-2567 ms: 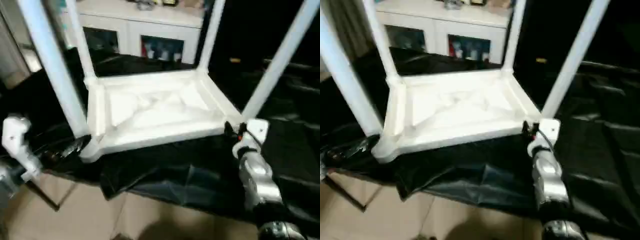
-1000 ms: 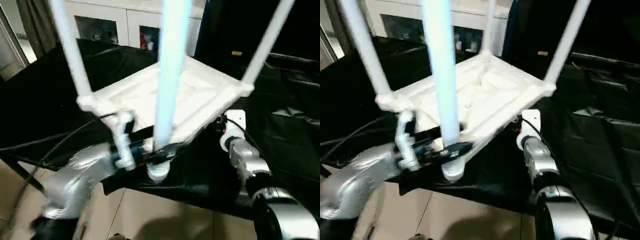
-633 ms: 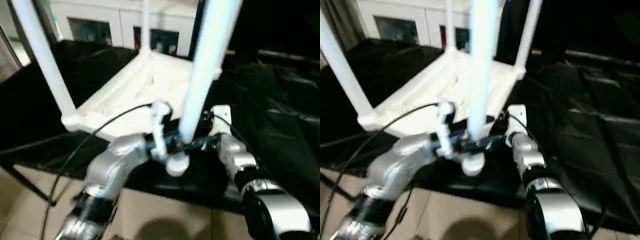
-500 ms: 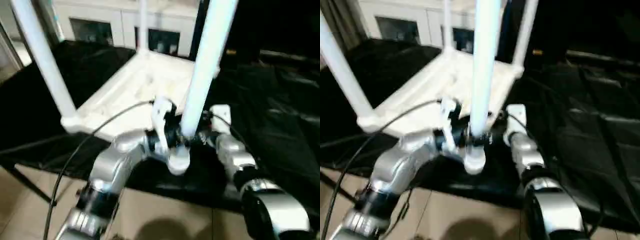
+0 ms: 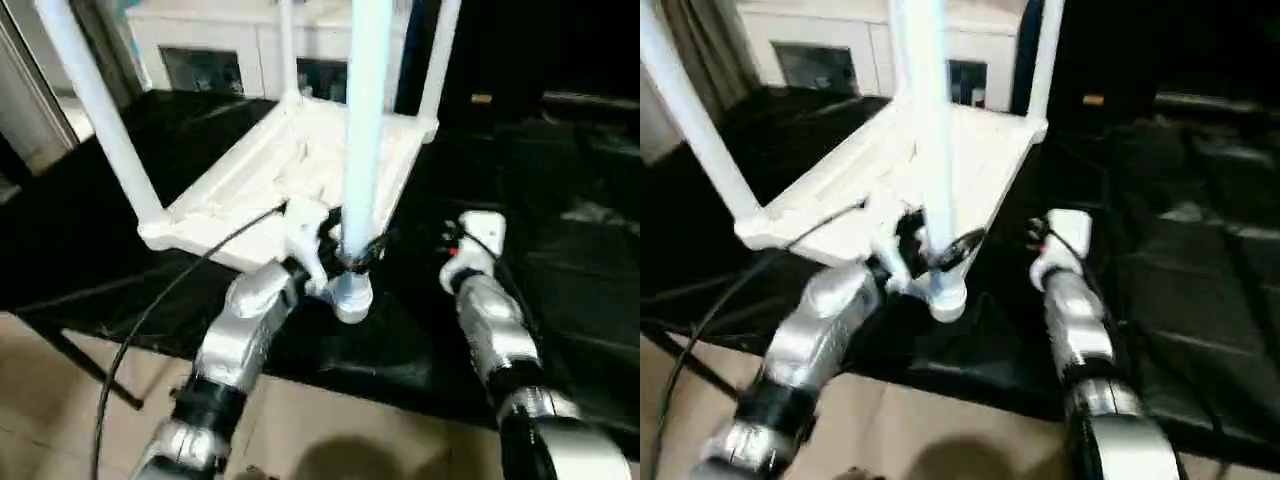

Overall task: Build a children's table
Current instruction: Rotate table base

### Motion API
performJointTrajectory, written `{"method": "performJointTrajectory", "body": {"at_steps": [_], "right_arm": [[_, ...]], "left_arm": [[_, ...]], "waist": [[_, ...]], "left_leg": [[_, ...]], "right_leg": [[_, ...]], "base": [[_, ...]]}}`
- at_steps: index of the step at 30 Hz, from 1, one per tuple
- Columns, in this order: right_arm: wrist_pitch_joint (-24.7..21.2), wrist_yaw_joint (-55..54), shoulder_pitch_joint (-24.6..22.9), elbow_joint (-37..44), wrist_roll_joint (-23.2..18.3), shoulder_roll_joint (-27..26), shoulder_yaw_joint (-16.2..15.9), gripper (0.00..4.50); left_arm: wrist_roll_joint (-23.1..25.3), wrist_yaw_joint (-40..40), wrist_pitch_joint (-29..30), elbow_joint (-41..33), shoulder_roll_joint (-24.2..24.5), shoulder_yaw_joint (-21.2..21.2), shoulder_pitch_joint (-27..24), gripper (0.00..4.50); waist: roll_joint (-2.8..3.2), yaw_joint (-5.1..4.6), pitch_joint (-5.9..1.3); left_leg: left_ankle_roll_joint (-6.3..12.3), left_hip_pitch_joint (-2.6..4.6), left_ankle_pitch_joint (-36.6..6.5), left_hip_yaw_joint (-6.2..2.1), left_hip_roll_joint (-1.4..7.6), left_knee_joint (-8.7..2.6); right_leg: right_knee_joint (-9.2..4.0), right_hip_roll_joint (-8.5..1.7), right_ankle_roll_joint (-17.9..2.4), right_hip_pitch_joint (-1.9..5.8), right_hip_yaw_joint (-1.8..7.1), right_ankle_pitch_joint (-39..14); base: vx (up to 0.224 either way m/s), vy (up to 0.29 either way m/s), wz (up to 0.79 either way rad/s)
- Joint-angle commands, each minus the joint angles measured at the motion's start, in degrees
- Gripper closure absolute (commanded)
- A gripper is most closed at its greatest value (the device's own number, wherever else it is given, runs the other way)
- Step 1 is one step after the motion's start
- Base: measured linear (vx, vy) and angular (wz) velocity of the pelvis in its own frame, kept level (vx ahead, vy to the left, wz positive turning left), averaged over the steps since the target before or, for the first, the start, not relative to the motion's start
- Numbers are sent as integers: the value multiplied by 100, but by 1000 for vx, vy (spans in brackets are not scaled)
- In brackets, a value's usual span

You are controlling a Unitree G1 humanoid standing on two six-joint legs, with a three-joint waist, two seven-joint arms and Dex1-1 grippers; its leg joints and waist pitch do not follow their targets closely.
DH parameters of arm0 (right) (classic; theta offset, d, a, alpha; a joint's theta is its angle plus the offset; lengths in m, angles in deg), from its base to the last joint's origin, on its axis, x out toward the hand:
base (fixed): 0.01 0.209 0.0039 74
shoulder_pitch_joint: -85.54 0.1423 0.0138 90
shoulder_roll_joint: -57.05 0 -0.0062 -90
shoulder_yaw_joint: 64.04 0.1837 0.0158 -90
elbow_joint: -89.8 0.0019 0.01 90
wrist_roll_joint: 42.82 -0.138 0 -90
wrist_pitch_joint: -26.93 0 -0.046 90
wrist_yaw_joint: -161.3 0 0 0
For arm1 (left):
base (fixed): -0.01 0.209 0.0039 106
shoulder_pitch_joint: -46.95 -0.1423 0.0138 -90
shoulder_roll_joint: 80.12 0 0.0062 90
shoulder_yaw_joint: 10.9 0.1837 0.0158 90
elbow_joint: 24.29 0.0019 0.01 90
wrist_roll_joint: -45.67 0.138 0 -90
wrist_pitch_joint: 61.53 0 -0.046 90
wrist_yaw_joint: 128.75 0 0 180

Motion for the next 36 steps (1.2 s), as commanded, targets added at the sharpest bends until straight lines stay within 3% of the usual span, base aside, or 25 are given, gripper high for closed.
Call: {"method": "performJointTrajectory", "body": {"at_steps": [1,4,6,9,12,13,14,18,20,21,26,29,32,36], "right_arm": [[8,99,-215,624,-54,-61,-106,165],[-123,157,-892,1644,-92,-126,-252,165],[-155,153,-1068,1906,-103,-159,-280,165],[-256,124,-1412,2448,-162,-225,-291,165],[-421,58,-1652,2861,-243,-255,-252,165],[-557,-20,-1818,3132,-207,-248,-268,165],[-591,-31,-1869,3210,-201,-247,-276,165],[-938,-156,-2281,3871,-132,-237,-348,165],[-1124,-364,-2541,4278,-46,-260,-293,165],[-1217,-422,-2621,4407,-47,-260,-268,165],[-1473,-460,-2887,4827,167,-95,-338,165],[-1537,-688,-2938,4930,439,-93,-407,165],[-1657,-571,-2995,5099,456,-48,-573,165],[-1754,-571,-3022,5212,384,-65,-568,165]], "left_arm": [[-191,257,-11,-400,33,55,-198,1],[-538,445,-187,-752,58,-63,-689,1],[-563,407,-353,-764,35,-167,-783,1],[-612,385,-549,-842,38,-386,-986,1],[-585,266,-598,-967,71,-531,-1170,1],[-571,134,-709,-997,67,-657,-1328,1],[-553,68,-720,-1013,72,-693,-1387,1],[-209,-678,-792,-1128,123,-968,-1805,1],[-33,-1093,-662,-1344,154,-1196,-2111,1],[105,-1259,-676,-1415,169,-1274,-2207,1],[490,-2036,-352,-1874,175,-1543,-2511,1],[627,-2174,-387,-2111,198,-1519,-2614,1],[863,-2287,-393,-2119,240,-1436,-2628,1],[1067,-2460,-478,-2011,258,-1435,-2563,1]], "waist": [[-21,15,-450],[23,-36,-387],[18,-60,-367],[-5,-87,-342],[8,-99,-333],[-60,-115,-335],[-33,-100,-346],[-37,-169,-331],[-67,-219,-317],[-54,-236,-313],[-82,-272,-316],[-80,-280,-338],[-73,-291,-341],[-65,-291,-342]], "left_leg": [[456,70,-635,-23,85,-287],[330,87,-1051,-11,94,-342],[215,100,-1324,-19,92,-385],[92,106,-1526,-19,99,-423],[54,99,-1535,-26,97,-441],[47,101,-1484,-14,85,-432],[48,97,-1422,-22,93,-430],[48,78,-1407,-20,79,-438],[37,75,-1470,-16,76,-442],[33,63,-1451,-28,81,-458],[75,70,-1349,-20,81,-451],[71,70,-1228,-31,80,-448],[79,71,-1219,-33,77,-439],[62,73,-1255,-36,71,-437]], "right_leg": [[-405,-364,-1392,295,176,809],[-496,-341,-1283,240,184,46],[-543,-328,-1154,234,190,-449],[-592,-336,-970,197,210,-917],[-598,-330,-848,188,218,-1051],[-620,-324,-750,180,230,-1102],[-603,-334,-731,189,233,-1032],[-616,-309,-615,180,222,-912],[-638,-299,-519,167,225,-1109],[-638,-299,-480,176,221,-1139],[-644,-286,-459,166,218,-808],[-624,-284,-514,177,211,-583],[-614,-281,-521,182,211,-403],[-617,-285,-477,192,215,-413]], "base": [[0,0,0],[0,0,0],[0,0,0],[0,0,0],[0,0,0],[0,0,0],[0,0,0],[0,0,0],[0,0,0],[0,0,0],[0,0,0],[0,0,0],[0,0,0],[0,0,0]]}}
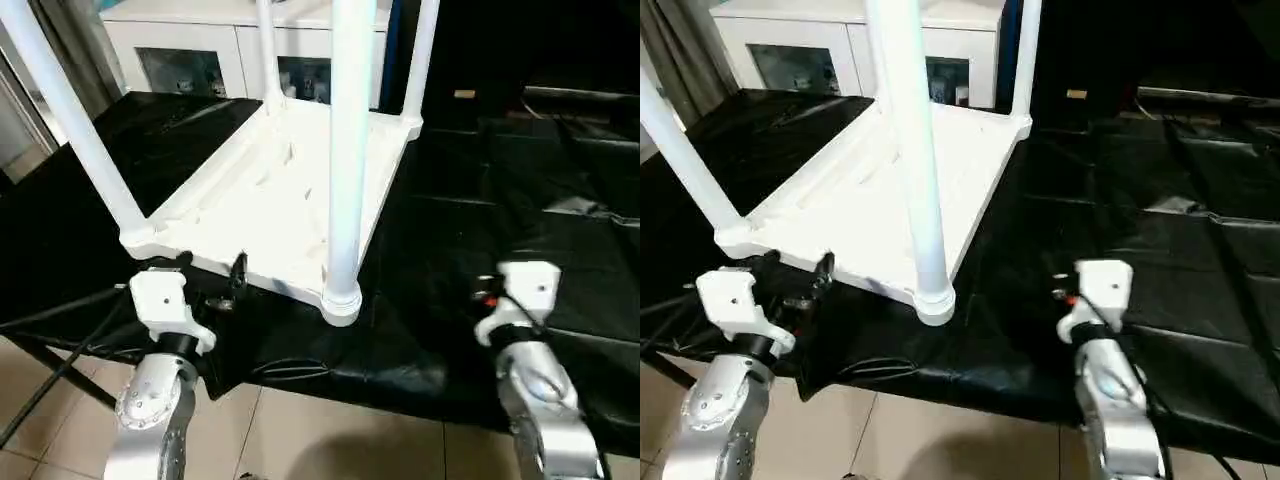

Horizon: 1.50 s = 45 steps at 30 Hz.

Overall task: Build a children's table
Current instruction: Rotate table base

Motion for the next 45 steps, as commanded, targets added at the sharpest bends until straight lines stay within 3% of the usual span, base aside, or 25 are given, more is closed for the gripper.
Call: {"method": "performJointTrajectory", "body": {"at_steps": [1,4,5,7,9,11,13,14,15,16,17,18,19,21,23,25,26,27,28,29,33,37,38,39,45], "right_arm": [[-88,7,-44,123,-45,9,32,165],[-195,48,-114,176,-77,0,29,165],[-187,104,-129,173,-239,-60,65,165],[-200,76,-148,196,-223,-54,71,165],[-241,29,-166,223,-194,-28,82,165],[-280,-2,-154,218,-220,-45,112,165],[-278,-10,-134,186,-217,-60,109,165],[-273,-9,-130,175,-211,-64,103,165],[-293,1,-108,145,-214,-71,83,165],[-309,9,-92,123,-219,-76,70,165],[-295,37,-74,105,-218,-70,38,165],[-293,42,-71,103,-219,-68,34,165],[-288,87,-43,92,-199,-61,-25,165],[-311,184,23,29,-154,-20,-123,165],[-301,221,64,-31,-141,-16,-132,165],[-297,221,78,-36,-147,-14,-114,165],[-305,222,87,-30,-168,9,-105,165],[-295,235,84,-16,-199,11,-99,165],[-293,238,83,-12,-207,12,-98,165],[-289,252,80,2,-232,15,-91,165],[-330,306,135,-2,-253,75,-69,165],[-375,412,344,-165,-178,181,-154,165],[-350,454,439,-293,-126,246,-203,165],[-350,454,439,-293,-126,246,-203,165],[-254,589,644,-630,-177,299,-177,165]], "left_arm": [[83,-92,-16,49,64,7,53,1],[108,-120,45,77,138,-10,153,1],[187,-136,48,150,189,-10,225,1],[176,-108,60,152,189,2,234,1],[177,-79,38,156,177,22,243,1],[213,-66,6,193,199,41,263,1],[343,-134,-87,226,242,61,287,1],[405,-185,-98,230,256,70,296,1],[456,-170,-45,223,302,117,304,1],[485,-150,-6,218,334,150,310,1],[487,-171,30,210,320,152,304,1],[488,-176,35,208,316,152,302,1],[461,-233,62,180,271,129,279,1],[454,-378,152,97,188,81,207,1],[490,-459,142,33,156,75,93,1],[518,-476,119,-28,166,92,-7,1],[511,-474,138,-61,162,110,-33,1],[537,-457,129,-67,183,130,-46,1],[544,-452,127,-69,188,135,-49,1],[576,-432,119,-74,211,160,-58,1],[628,-404,114,-139,235,228,11,1],[630,-467,273,-80,234,207,249,1],[605,-430,255,-26,251,233,320,1],[605,-430,255,-26,251,233,320,1],[638,-413,262,25,269,253,254,1]], "waist": [[-51,5,-307],[-12,-5,-298],[-55,23,-317],[-124,49,-288],[-168,271,-354],[-212,321,-309],[-181,265,-274],[-8,213,-296],[99,-25,-168],[242,-123,-319],[276,-121,-348],[351,-190,-306],[374,-277,-369],[284,-350,-407],[207,-315,-435],[31,-260,-434],[-111,-224,-393],[-102,-97,-341],[-86,-65,-317],[-10,-90,-242],[52,-180,-199],[16,-173,-193],[-89,-184,-191],[-24,-174,-204],[-121,-191,-219]], "left_leg": [[55,82,-1247,-44,83,-365],[8,95,-1408,-46,81,-376],[-294,363,-1829,242,38,-77],[-312,237,-1863,232,-22,-64],[369,-125,-1366,-41,-187,418],[495,-327,-1277,-411,-260,769],[490,-199,-1136,-566,-428,527],[560,122,-1008,-522,-447,33],[759,368,-2114,-568,-64,-517],[578,328,-2464,-590,57,-629],[-125,245,-2214,-890,130,-649],[-1111,298,-1691,-941,245,-642],[-1490,451,-896,-1167,493,-658],[-744,507,399,-1262,683,-589],[-414,412,869,-1012,378,-552],[-549,217,-12,-659,-89,-369],[-252,-16,-895,-554,-139,-233],[357,-17,-1029,-567,-84,-86],[520,14,-1096,-575,-29,-119],[530,74,-2074,-623,131,-413],[-264,153,-3941,-711,115,-541],[-124,102,-3458,-676,91,-496],[-62,66,-3278,-670,102,-498],[-43,45,-3088,-679,106,-509],[168,154,-3812,-602,63,-464]], "right_leg": [[-520,-293,-550,181,211,-382],[-535,-281,-595,166,209,-497],[-672,-163,-403,-121,566,-1246],[-679,-177,-365,-30,694,-1557],[-812,-576,-286,305,1604,-1557],[-891,-745,-530,448,2099,-1536],[-903,-246,-545,324,2029,-1429],[-869,247,-243,144,1734,-1423],[-237,576,-205,-411,826,-1530],[182,402,-277,-258,503,-1070],[241,131,-211,-101,200,44],[114,60,-314,-99,69,554],[198,23,-165,-98,-5,200],[241,-124,126,-71,41,-370],[88,-152,166,111,39,-196],[-402,-495,-39,297,229,696],[-514,-968,-309,464,379,892],[-646,-1181,-517,448,442,493],[-670,-1118,-650,411,413,109],[-608,-732,-951,332,239,-1211],[-598,-685,-804,232,221,-1878],[-622,-790,-821,233,261,-1928],[-617,-790,-835,245,247,-1875],[-576,-782,-871,269,230,-1657],[-746,-714,-683,409,164,-2750]], "base": [[0,0,0],[0,0,0],[0,0,0],[-23,36,-39],[7,82,-57],[9,193,-61],[-12,300,-71],[-19,327,-72],[-47,334,-56],[-62,303,-40],[-62,303,-40],[-55,263,-20],[-42,205,-8],[-40,170,-9],[-64,100,-8],[-92,15,-7],[-98,-24,-10],[-100,-67,-12],[-101,-51,-5],[-101,-51,-5],[-92,-6,-7],[-28,2,-1],[0,0,0],[0,0,0],[0,0,0]]}}
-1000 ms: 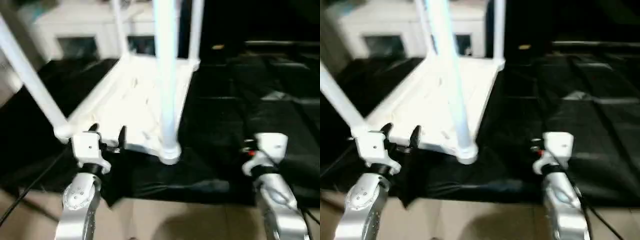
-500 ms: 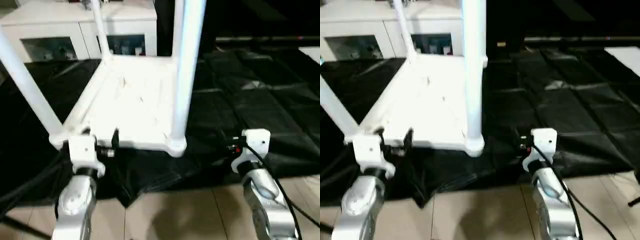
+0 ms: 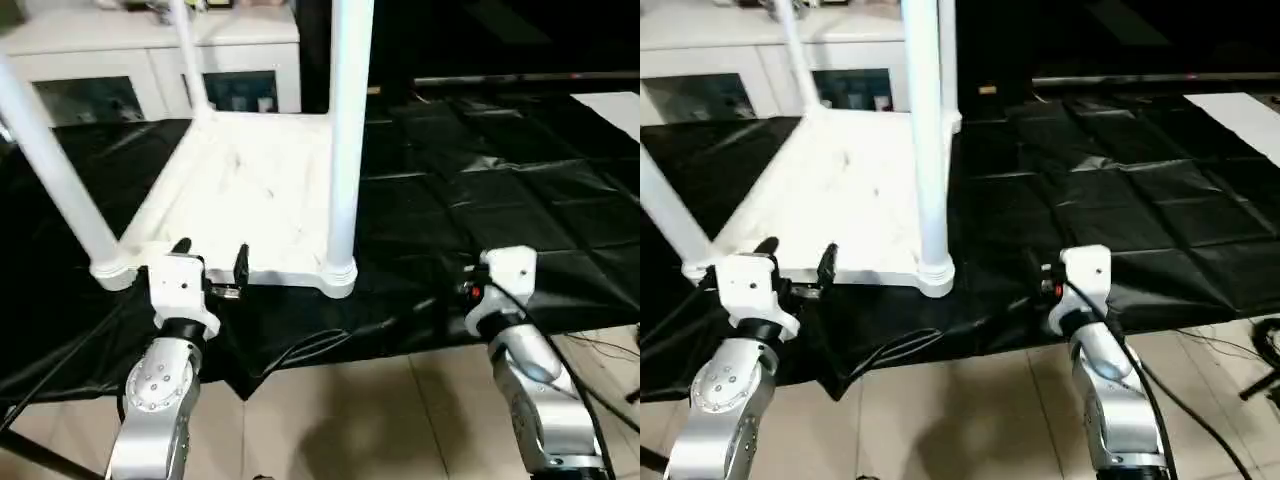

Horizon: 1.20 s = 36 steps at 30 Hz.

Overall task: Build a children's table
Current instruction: Rotate table base

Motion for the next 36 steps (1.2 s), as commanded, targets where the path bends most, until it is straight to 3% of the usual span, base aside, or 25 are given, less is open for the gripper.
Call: {"method": "performJointTrajectory", "body": {"at_steps": [1,4,7,11,13,14,16,17,18,19,20,21,22,23,24,25,26,27,28,29,30,31,33,35,36], "right_arm": [[50,52,174,-42,0,22,-5,165],[30,41,186,-25,-26,5,10,165],[51,57,168,-48,-56,9,5,165],[78,62,175,-45,-100,-27,29,165],[89,61,187,-59,-106,-40,42,165],[91,62,188,-60,-106,-45,43,165],[101,73,182,-63,-96,-52,27,165],[124,82,167,-55,-51,-42,-14,165],[124,82,167,-55,-51,-42,-14,165],[148,68,161,-48,3,-35,-49,165],[100,77,159,-21,-22,-53,-65,165],[111,18,159,-5,40,-55,-87,165],[111,18,159,-5,40,-55,-87,165],[136,-69,167,-3,-9,-117,-17,165],[140,-79,168,-4,-16,-124,-8,165],[121,-117,177,-26,-82,-158,62,165],[96,-132,183,-41,-139,-181,111,165],[110,-136,190,-63,-102,-162,107,165],[126,-118,196,-78,-76,-141,97,165],[145,-99,199,-86,-47,-124,84,165],[149,-89,201,-87,-34,-115,76,165],[154,-72,206,-92,-12,-102,60,165],[155,-79,210,-96,-10,-95,47,165],[157,-87,213,-96,-7,-95,34,165],[154,-88,218,-88,2,-96,32,165]], "left_arm": [[60,7,79,55,58,-6,-37,1],[44,51,84,50,78,2,-42,1],[59,8,143,49,83,-13,38,1],[32,49,194,78,144,-15,73,1],[18,67,208,83,163,-21,87,1],[7,75,214,81,167,-26,92,1],[-22,91,233,77,172,-39,101,1],[-46,98,250,73,172,-46,99,1],[-46,98,250,73,172,-46,99,1],[-56,98,257,79,171,-50,99,1],[-81,101,280,89,158,-58,97,1],[-92,104,294,84,150,-58,87,1],[-92,104,294,84,150,-58,87,1],[-108,115,310,67,143,-55,71,1],[-110,116,312,65,143,-54,69,1],[-120,128,315,55,144,-51,61,1],[-129,136,317,51,145,-50,57,1],[-135,155,320,44,154,-45,55,1],[-139,169,328,41,162,-42,52,1],[-146,174,336,39,171,-36,51,1],[-152,179,337,36,176,-36,51,1],[-169,189,342,34,187,-39,51,1],[-188,202,345,34,190,-46,53,1],[-217,227,345,43,192,-56,58,1],[-267,284,353,57,179,-50,67,1]], "waist": [[-37,-1,-245],[-19,0,-238],[5,-61,-329],[31,-66,-413],[-18,1,-407],[-85,114,-409],[-41,163,-413],[88,84,-434],[88,84,-434],[197,-102,-453],[126,-158,-446],[50,-38,-287],[136,-66,-296],[-196,9,-269],[-236,127,-233],[-265,166,-291],[-233,227,-260],[-182,309,-189],[-87,334,-188],[118,210,-241],[124,72,-261],[250,-17,-353],[214,-47,-308],[80,-20,-282],[-122,3,-266]], "left_leg": [[-321,214,-3571,-434,762,-650],[-148,273,-3422,-419,779,-695],[409,474,-2626,-455,805,-775],[1763,537,-597,-438,707,-524],[1887,328,-279,-290,568,-394],[1519,-55,-160,-156,403,-220],[1286,-73,-99,-195,488,-238],[1519,412,287,-452,707,-417],[1519,412,287,-452,707,-417],[2260,1142,287,-934,1060,-450],[2769,1276,641,-1143,1285,-407],[3243,787,670,-1287,977,-560],[3201,718,551,-1179,705,-531],[1955,181,-728,-776,13,-293],[1576,17,-1143,-647,1,-91],[738,103,-1147,-438,132,412],[597,-53,-893,-465,240,477],[367,-28,-603,-456,354,381],[323,6,-474,-443,412,211],[490,534,-768,-482,673,-460],[739,866,-1190,-662,840,-534],[1189,1171,-1486,-984,1085,-602],[1923,1089,-1043,-1028,1141,-594],[1868,988,-1117,-723,953,-599],[1432,714,-1641,-456,590,-502]], "right_leg": [[-633,-554,-785,146,300,-2624],[-639,-496,-858,170,262,-2203],[-506,-358,-1055,256,155,-531],[-287,-336,-872,285,126,767],[-371,-447,-939,461,216,987],[-543,-617,-917,819,354,875],[-573,-595,-871,832,313,567],[-254,-153,-734,495,28,426],[-254,-153,-734,495,28,426],[203,27,-505,-225,-77,-484],[565,-65,24,-587,68,-882],[809,-3,452,-497,94,-746],[614,11,447,-493,121,-613],[-312,-495,623,129,583,-286],[-593,-937,588,287,671,-1283],[-798,-1110,-520,502,1165,-2212],[-825,-1172,-1030,680,1198,-2309],[-825,-956,-1686,616,1036,-2287],[-777,-776,-1843,610,876,-2238],[-367,45,-1556,205,259,-1649],[-110,138,-1490,-68,168,-1319],[357,86,-1007,-353,127,-812],[631,-25,-112,-567,100,-476],[428,-113,-83,-598,144,38],[-99,-312,-294,-252,381,120]], "base": [[60,10,-5],[80,12,-3],[107,10,0],[110,-4,1],[78,-23,4],[63,-23,3],[28,-1,3],[55,-2,5],[91,10,4],[98,-3,0],[98,-3,0],[0,0,0],[-10,-48,29],[-10,-48,29],[-36,-86,59],[0,-53,47],[0,-53,47],[49,2,21],[51,26,17],[51,26,17],[63,51,21],[81,57,21],[85,53,14],[66,22,5],[58,-13,4]]}}
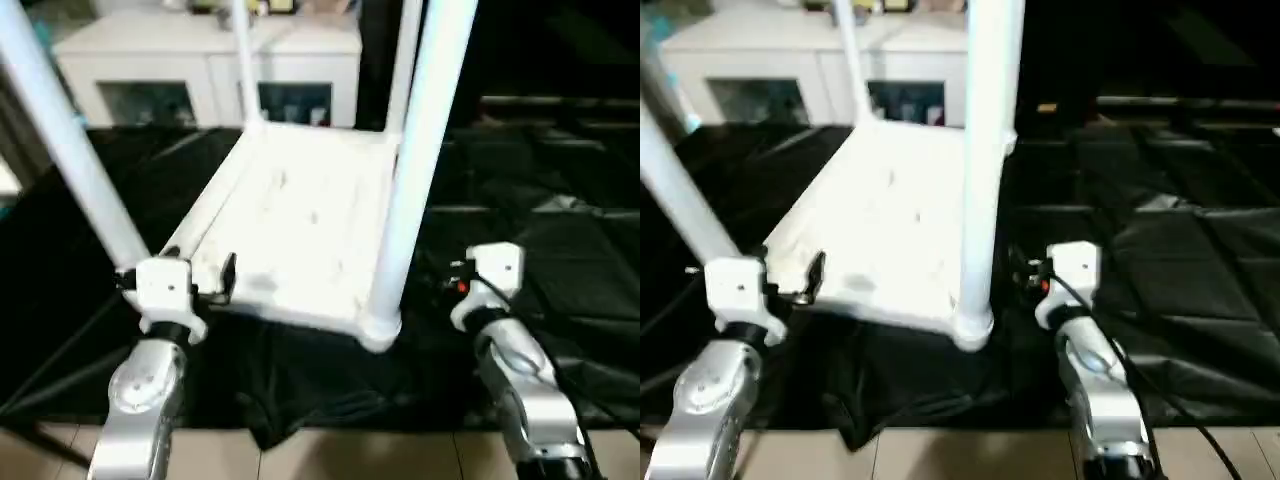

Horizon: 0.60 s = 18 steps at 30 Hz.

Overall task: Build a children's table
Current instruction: Rotate table base

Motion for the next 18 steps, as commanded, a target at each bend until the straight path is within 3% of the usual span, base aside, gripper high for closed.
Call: {"method": "performJointTrajectory", "body": {"at_steps": [1,2,3,4,5,6,7,8,9,10,11,12,13,14,15,16,17,18], "right_arm": [[47,-2,15,7,45,75,108,165],[59,15,15,7,60,84,96,165],[62,19,9,11,82,99,83,165],[64,19,8,10,99,106,75,165],[57,18,6,23,99,117,75,165],[54,5,9,36,88,138,71,165],[53,2,9,42,81,149,77,165],[53,0,10,44,78,156,82,165],[54,-1,13,40,77,159,82,165],[62,-4,16,34,81,175,88,165],[75,-8,14,32,89,190,92,165],[99,49,1,40,103,239,85,165],[106,65,-3,43,107,254,83,165],[141,152,-12,50,102,319,85,165],[143,304,-17,56,23,394,112,165],[129,515,-6,41,-60,499,115,165],[62,926,33,-8,-210,708,100,165],[46,1019,40,-17,-240,759,93,165]], "left_arm": [[-90,136,68,18,-65,121,35,1],[-100,152,67,25,-68,130,36,1],[-95,168,53,40,-67,151,40,1],[-99,177,44,53,-59,166,44,1],[-120,196,39,69,-56,184,55,1],[-135,227,28,98,-53,195,79,1],[-148,244,21,114,-57,198,91,1],[-158,257,16,127,-61,200,99,1],[-163,262,15,136,-62,199,106,1],[-181,287,14,177,-65,205,128,1],[-211,331,8,216,-78,201,146,1],[-367,528,75,233,-75,246,130,1],[-412,585,95,238,-74,259,126,1],[-585,894,91,265,-26,338,106,1],[-743,1296,41,297,84,449,89,1],[-888,1695,24,343,208,547,101,1],[-1063,2305,-9,436,438,660,208,1],[-1097,2435,-24,456,490,680,236,1]], "waist": [[-258,44,-242],[-224,233,-196],[-180,262,-232],[-150,316,-212],[-85,289,-198],[83,240,-205],[309,59,-153],[298,-116,-145],[416,-169,-273],[370,-258,-277],[326,-264,-267],[215,-248,-255],[160,-258,-303],[-66,-158,-301],[-320,-1,-368],[-324,86,-407],[-317,145,-398],[-190,164,-389]], "left_leg": [[1397,-155,-1169,-131,305,-398],[893,-225,-685,-69,140,295],[535,-549,-68,-220,235,463],[402,-548,71,-257,265,417],[301,-617,284,-280,302,267],[307,-447,488,-222,401,-207],[396,-90,-632,-394,713,-667],[459,163,-1263,-624,921,-783],[828,517,-1619,-908,1094,-855],[1548,616,-1085,-1004,1136,-809],[1883,618,-746,-988,1139,-783],[2310,588,-123,-880,1086,-733],[2389,578,434,-817,985,-620],[1998,187,676,-417,521,-325],[1406,-323,378,-160,33,27],[1119,-497,521,-229,71,179],[526,-579,1169,-306,224,75],[120,-560,1757,-258,247,-167]], "right_leg": [[-685,-499,-131,473,537,-422],[-1138,-1037,-827,651,1046,-2718],[-1052,-1057,-1250,926,1024,-3020],[-1046,-982,-1377,872,949,-2862],[-997,-753,-1636,890,753,-2325],[-939,-380,-1563,742,384,-2088],[-655,70,-1165,378,54,-1766],[-353,156,-1037,177,-34,-1436],[61,89,-725,-26,-77,-604],[243,17,-216,-218,-93,-225],[289,-35,-12,-299,-79,-137],[272,-129,216,-407,-13,79],[133,-199,211,-427,52,350],[-378,-426,-38,-110,298,1013],[-562,-720,-181,537,803,1449],[-549,-917,-461,732,972,2118],[-298,-828,-711,752,835,4159],[-130,-404,-681,618,547,5515]], "base": [[48,-61,15],[48,-61,15],[77,-45,14],[102,12,0],[102,12,0],[83,37,10],[81,90,5],[81,90,5],[113,103,6],[138,63,6],[138,63,6],[121,34,3],[105,-4,4],[105,-4,4],[93,-63,11],[101,-62,14],[101,-62,14],[53,-50,5]]}}
